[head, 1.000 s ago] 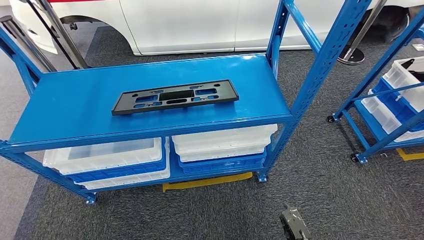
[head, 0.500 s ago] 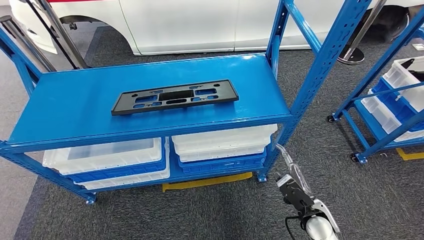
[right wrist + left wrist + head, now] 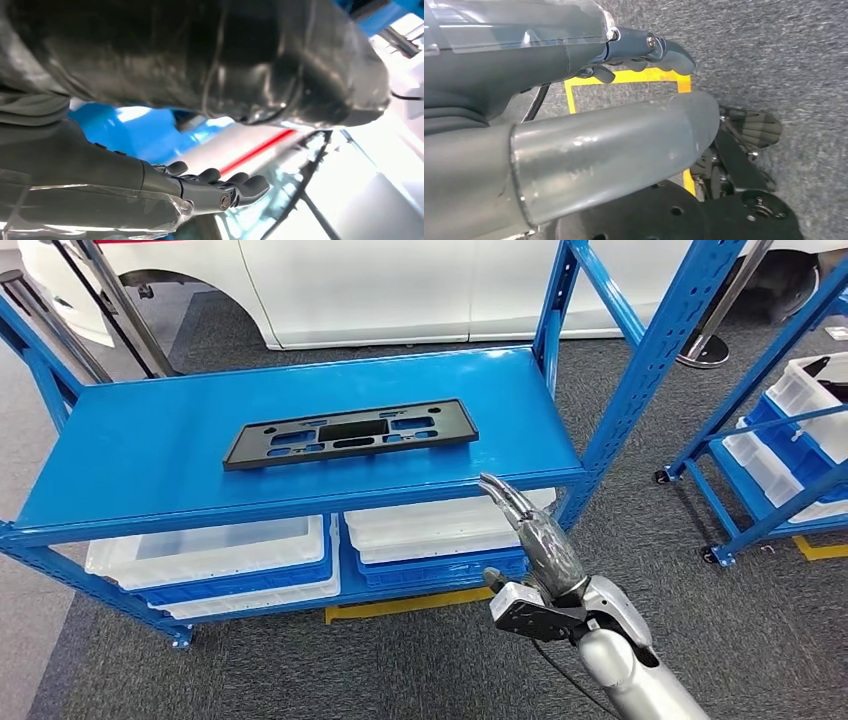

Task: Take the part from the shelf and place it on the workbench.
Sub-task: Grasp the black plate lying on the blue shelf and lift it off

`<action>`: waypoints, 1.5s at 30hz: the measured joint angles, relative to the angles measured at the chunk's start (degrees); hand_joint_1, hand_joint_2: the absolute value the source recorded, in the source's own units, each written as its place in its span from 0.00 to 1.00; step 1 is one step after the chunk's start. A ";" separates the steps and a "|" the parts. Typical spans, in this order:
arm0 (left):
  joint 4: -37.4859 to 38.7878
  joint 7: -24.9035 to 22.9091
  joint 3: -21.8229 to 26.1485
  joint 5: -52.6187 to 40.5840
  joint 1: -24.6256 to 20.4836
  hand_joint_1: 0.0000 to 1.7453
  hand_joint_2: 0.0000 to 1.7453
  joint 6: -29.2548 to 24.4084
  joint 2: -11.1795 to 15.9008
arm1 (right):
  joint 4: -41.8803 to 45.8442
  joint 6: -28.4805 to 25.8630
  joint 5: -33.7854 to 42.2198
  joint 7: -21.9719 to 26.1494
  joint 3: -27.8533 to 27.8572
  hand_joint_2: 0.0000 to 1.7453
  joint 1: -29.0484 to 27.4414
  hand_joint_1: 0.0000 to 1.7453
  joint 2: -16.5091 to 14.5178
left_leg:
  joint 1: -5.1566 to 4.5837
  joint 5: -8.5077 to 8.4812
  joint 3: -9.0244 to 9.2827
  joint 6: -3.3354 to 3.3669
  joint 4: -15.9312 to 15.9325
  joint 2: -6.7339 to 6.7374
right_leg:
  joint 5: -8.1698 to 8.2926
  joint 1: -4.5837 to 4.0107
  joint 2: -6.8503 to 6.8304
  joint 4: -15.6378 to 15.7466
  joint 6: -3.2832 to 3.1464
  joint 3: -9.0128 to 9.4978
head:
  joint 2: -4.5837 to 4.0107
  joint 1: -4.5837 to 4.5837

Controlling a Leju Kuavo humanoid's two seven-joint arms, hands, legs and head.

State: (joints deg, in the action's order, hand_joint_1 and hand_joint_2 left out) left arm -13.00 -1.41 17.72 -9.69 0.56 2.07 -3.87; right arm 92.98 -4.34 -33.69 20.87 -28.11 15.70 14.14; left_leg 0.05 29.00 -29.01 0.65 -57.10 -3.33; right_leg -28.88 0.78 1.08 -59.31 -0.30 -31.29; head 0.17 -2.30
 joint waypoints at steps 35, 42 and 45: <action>1.39 -1.95 2.39 -1.96 -1.39 0.00 0.00 2.52 -0.62 | 5.14 -3.45 -12.45 -9.70 -27.06 0.00 18.24 0.00 1.12 | 0.76 4.51 3.12 -1.16 -0.93 1.31 | 2.41 0.35 -0.57 -0.94 -0.92 -3.84 | 0.01 -0.02; 1.43 -1.88 2.69 -2.21 -1.14 0.00 0.00 2.48 -0.66 | 5.18 -3.54 -12.45 -9.77 -27.35 0.00 18.18 0.00 1.13 | 0.78 1.73 -8.86 -1.42 -13.16 2.99 | -0.63 0.30 -1.50 -0.37 -1.31 0.34 | 0.00 -0.07; 1.66 -1.85 2.85 -2.31 -0.91 0.00 0.00 2.44 -0.64 | 5.01 -3.67 -12.45 -9.90 -27.47 0.00 18.08 0.00 1.14 | 0.21 -4.62 -6.61 -0.29 -4.52 3.47 | -1.91 0.26 -1.51 -0.13 -0.66 1.81 | 0.00 -0.06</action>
State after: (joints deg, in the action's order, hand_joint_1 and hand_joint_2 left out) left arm -11.35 -3.26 20.57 -11.99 -0.35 4.51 -4.51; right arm 97.99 -8.02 -46.14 10.98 -55.58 33.78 15.28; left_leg 0.26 24.38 -35.62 0.36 -61.62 0.13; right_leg -30.79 1.03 -0.43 -59.44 -0.97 -29.48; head 0.17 -2.36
